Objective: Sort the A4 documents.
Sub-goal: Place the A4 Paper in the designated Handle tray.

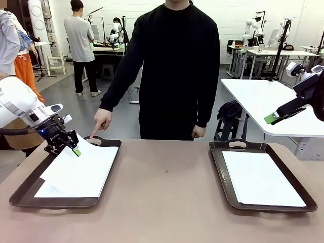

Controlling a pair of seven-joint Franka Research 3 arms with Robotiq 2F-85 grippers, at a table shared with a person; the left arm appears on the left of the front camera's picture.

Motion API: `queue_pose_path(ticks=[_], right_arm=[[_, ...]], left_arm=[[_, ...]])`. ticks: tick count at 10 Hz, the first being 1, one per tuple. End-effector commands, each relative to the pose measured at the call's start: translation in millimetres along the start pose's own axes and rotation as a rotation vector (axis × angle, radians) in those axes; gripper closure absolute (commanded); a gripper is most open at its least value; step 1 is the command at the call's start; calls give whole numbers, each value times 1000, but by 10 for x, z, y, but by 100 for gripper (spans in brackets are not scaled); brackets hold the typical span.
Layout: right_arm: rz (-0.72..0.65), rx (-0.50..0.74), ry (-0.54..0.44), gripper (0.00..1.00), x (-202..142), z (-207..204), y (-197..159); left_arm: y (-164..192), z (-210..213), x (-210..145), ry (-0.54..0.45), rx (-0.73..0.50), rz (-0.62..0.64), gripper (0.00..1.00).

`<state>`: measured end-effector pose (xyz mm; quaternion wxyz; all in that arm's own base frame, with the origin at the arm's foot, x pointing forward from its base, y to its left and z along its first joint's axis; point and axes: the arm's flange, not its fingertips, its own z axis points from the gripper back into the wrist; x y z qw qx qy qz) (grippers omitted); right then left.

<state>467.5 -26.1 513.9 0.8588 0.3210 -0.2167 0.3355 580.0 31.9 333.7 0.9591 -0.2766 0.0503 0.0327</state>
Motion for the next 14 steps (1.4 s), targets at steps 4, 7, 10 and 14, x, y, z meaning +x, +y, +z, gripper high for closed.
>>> queue_pose_path(ticks=[4,7,10,14], right_arm=[[2,-2,1,0,9,-14,4],[2,-2,1,0,9,-14,4],[2,-2,1,0,9,-14,4],[2,-2,1,0,9,-14,4]], left_arm=[[-174,96,-113,-29,218,71,0],[-167,113,-123,-33,226,69,0],[-147,146,-156,-54,207,73,0],[-130,127,-81,-21,199,54,0]])
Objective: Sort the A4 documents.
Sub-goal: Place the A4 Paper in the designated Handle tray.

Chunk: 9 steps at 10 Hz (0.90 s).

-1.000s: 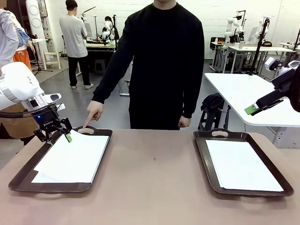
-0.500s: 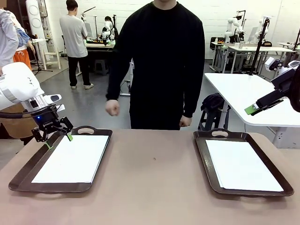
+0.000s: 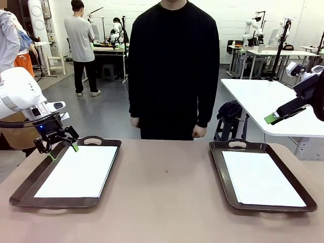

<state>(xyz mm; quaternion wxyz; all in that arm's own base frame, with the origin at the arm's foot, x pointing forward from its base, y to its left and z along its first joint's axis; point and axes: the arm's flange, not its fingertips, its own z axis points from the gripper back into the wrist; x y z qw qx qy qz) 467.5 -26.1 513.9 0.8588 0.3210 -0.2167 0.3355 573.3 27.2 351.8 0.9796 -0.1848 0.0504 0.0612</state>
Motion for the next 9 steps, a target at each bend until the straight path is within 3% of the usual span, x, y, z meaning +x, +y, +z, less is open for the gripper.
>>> queue_pose_path(ticks=[1,9], right_arm=[[2,-2,1,0,9,-14,4],[2,-2,1,0,9,-14,4]], left_arm=[[-1,5,8,1,15,-9,0],[-1,5,8,1,15,-9,0]])
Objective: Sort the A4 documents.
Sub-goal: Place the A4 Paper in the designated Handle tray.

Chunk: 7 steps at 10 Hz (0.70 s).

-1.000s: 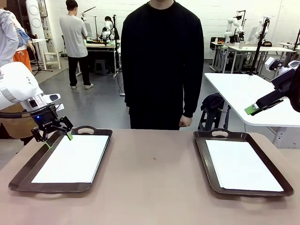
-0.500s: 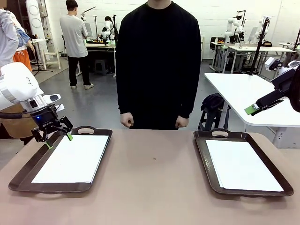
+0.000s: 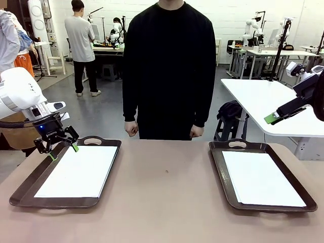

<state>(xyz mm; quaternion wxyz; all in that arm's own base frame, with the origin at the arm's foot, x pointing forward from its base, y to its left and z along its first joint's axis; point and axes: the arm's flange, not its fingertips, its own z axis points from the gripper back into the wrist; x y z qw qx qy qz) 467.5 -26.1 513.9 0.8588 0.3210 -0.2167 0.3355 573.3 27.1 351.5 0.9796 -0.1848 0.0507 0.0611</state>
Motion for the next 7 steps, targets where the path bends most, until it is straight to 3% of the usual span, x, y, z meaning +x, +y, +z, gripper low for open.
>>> queue_pose_path(ticks=[1,7], right_arm=[[2,-2,1,0,9,-14,4],[2,-2,1,0,9,-14,4]], left_arm=[[0,8,7,1,15,-8,0],[0,8,7,1,15,-8,0]])
